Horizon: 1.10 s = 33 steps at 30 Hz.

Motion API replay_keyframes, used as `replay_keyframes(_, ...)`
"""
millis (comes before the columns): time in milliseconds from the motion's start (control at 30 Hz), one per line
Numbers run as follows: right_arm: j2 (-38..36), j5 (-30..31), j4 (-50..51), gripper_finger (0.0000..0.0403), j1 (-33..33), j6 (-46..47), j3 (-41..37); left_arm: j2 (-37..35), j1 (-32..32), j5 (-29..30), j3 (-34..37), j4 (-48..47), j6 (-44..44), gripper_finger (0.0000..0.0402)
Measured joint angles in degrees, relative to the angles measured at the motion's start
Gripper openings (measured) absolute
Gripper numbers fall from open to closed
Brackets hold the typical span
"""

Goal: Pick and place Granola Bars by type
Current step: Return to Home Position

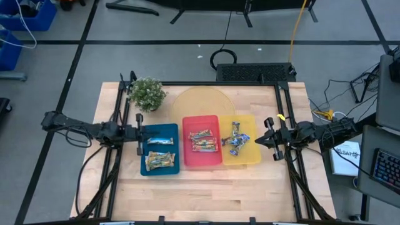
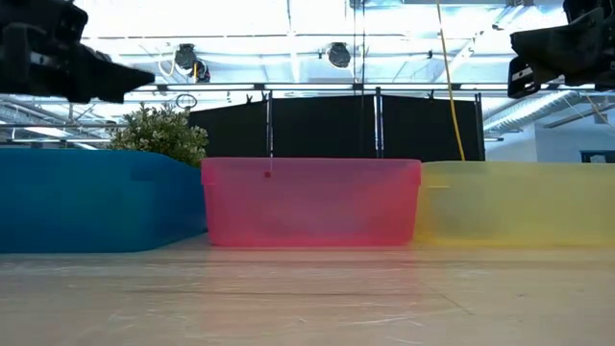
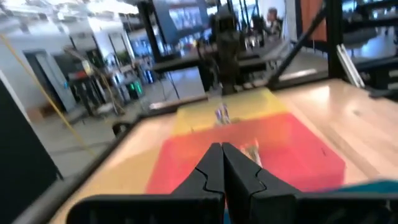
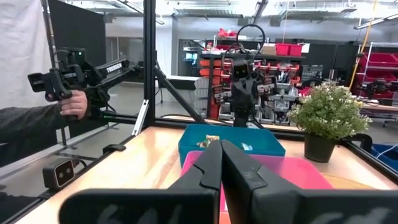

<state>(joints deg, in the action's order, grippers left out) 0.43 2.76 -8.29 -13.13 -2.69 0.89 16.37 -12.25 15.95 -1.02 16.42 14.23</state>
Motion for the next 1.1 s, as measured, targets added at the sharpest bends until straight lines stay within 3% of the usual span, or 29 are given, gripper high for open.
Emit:
replay_keyframes(400,0.00,0.69,0.11,0.0000,0.04,-0.99,-0.02,0.01,-0.04,0.06,0.42,-4.99,-5.40,0.0000)
replay_keyframes(633,0.00,9.28,0.34,0.0000,0.05,-1.66,-0.02,0.01,-0.04,-0.14,0.42,-4.45,-5.92,0.0000)
replay_keyframes(833,0.00,9.27,1.24,0.0000,2.93,-5.86,-0.02,0.17,0.07,-5.45,0.42,-4.75,-6.22,0.0000)
replay_keyframes(967,0.00,9.13,3.55,0.0000,7.11,-4.87,-0.02,0.21,0.13,-5.81,0.42,-5.26,-7.97,0.0000)
replay_keyframes(1100,0.00,4.35,4.78,0.0000,10.53,-2.72,-0.02,0.21,0.13,-5.60,0.42,-5.54,-8.31,0.0000)
